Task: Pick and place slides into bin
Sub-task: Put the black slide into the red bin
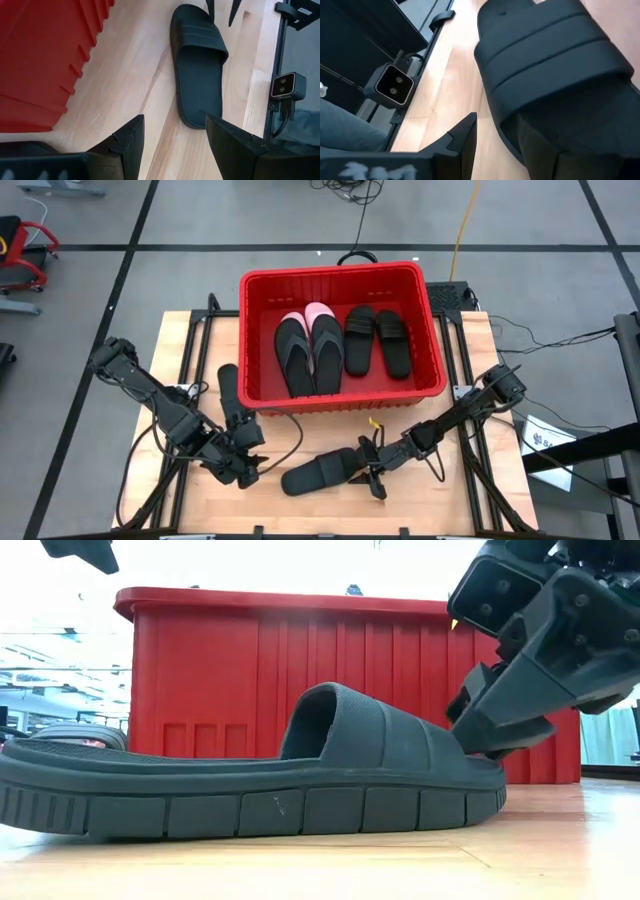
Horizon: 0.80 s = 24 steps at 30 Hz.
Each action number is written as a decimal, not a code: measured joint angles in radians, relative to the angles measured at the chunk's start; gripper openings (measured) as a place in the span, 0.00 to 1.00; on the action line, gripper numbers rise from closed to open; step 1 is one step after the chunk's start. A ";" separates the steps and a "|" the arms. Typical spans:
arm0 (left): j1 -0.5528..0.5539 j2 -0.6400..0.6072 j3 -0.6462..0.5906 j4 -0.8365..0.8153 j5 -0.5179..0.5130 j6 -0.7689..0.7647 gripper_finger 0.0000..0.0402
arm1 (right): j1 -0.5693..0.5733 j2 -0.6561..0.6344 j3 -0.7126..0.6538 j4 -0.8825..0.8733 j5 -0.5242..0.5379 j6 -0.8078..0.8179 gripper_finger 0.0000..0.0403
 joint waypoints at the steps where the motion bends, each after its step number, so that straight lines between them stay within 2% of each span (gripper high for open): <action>1: 0.000 0.000 0.000 0.000 0.000 0.000 0.51 | 0.000 0.000 0.000 0.001 0.002 0.000 0.32; 24: 0.003 0.000 0.000 0.001 -0.001 -0.002 0.51 | -0.030 0.000 0.000 0.021 0.003 -0.038 0.32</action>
